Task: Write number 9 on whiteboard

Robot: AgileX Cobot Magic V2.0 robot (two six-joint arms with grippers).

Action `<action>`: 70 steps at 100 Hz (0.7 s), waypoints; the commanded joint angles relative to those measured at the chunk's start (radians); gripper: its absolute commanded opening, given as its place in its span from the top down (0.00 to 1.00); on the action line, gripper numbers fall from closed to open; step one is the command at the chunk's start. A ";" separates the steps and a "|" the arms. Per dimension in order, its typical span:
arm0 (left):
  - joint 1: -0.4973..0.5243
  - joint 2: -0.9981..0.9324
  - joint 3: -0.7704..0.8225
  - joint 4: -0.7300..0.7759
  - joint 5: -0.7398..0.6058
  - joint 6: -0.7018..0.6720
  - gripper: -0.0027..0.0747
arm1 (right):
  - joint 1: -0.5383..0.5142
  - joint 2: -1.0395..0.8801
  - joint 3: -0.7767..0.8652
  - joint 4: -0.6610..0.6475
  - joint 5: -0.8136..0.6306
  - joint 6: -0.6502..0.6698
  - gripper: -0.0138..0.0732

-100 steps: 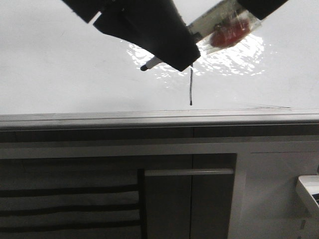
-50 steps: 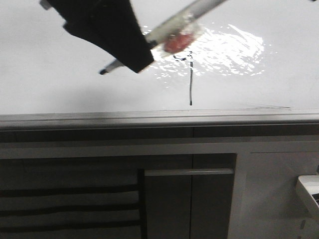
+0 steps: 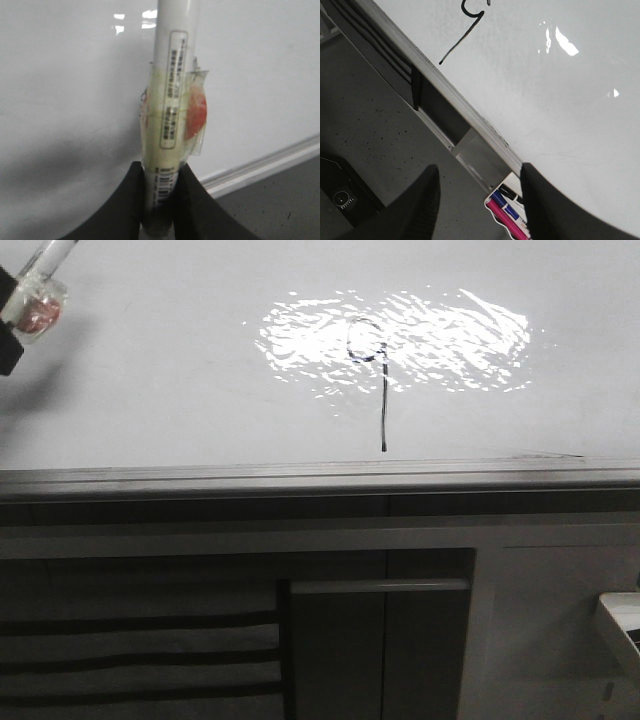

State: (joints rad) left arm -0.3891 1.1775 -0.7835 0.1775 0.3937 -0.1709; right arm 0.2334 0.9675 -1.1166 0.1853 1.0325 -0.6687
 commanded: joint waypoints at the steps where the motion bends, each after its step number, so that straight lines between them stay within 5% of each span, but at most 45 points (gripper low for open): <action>1: 0.055 0.005 0.022 -0.005 -0.183 -0.056 0.99 | -0.003 -0.010 -0.032 0.018 -0.036 0.006 0.47; 54: 0.126 0.104 0.029 -0.038 -0.315 -0.055 0.98 | -0.003 -0.010 -0.032 0.031 -0.033 0.006 0.47; 70: 0.126 0.104 0.029 -0.038 -0.315 -0.053 0.74 | -0.003 -0.010 -0.032 0.031 -0.047 0.006 0.47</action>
State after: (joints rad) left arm -0.2670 1.2972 -0.7272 0.1486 0.1758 -0.2128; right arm 0.2334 0.9675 -1.1166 0.1981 1.0452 -0.6643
